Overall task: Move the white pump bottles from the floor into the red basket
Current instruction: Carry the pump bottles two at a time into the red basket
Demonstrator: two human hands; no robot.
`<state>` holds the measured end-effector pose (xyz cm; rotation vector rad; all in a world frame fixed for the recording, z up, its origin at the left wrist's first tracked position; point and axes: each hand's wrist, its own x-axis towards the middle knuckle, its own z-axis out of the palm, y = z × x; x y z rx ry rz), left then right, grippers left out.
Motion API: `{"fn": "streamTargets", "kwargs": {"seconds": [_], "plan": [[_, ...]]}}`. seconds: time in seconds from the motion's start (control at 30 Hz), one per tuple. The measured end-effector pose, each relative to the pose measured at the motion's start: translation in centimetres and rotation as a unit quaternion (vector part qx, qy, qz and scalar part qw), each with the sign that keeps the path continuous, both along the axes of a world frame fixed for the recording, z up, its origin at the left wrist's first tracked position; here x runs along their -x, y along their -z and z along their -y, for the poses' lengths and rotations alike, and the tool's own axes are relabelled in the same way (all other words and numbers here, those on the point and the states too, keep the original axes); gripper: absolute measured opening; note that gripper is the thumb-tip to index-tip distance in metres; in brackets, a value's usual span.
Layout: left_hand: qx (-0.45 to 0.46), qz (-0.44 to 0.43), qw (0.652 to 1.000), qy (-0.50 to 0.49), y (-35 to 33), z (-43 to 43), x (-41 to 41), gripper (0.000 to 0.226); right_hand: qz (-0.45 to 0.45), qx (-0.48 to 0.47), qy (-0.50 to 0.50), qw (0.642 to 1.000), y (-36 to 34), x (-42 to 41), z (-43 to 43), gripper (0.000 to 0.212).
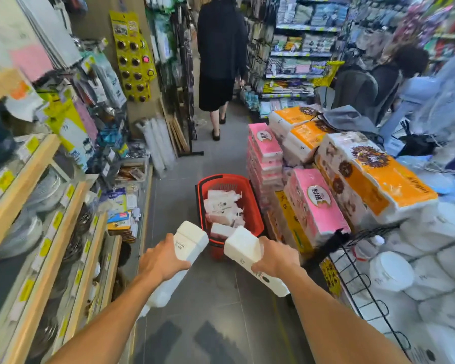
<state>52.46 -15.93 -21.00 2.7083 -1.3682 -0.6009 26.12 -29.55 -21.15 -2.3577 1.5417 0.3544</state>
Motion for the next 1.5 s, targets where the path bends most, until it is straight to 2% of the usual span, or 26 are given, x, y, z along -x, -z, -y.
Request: {"fn": "streamTargets", "kwargs": {"seconds": [0.23, 0.7, 1.0, 1.5], "plan": [[-0.025, -0.004, 0.999, 0.021, 0.9, 6.6, -3.6, 0.08, 0.001, -0.001, 0.012, 1.0, 0.1, -2.4, 5.9, 0.076], [-0.043, -0.027, 0.999, 0.011, 2.8, 18.9, -4.2, 0.077, -0.007, -0.006, -0.027, 1.0, 2.3, -2.8, 19.3, 0.078], [-0.056, -0.03, 0.998, 0.022, 2.5, 26.7, -6.1, 0.082, 0.0, -0.019, -0.007, 1.0, 2.5, -4.8, 26.6, 0.08], [-0.06, -0.053, 0.995, 0.053, 6.3, 41.4, -13.5, 0.08, -0.024, -0.066, 0.036, 0.997, 4.8, -12.7, 37.0, 0.075]]}}
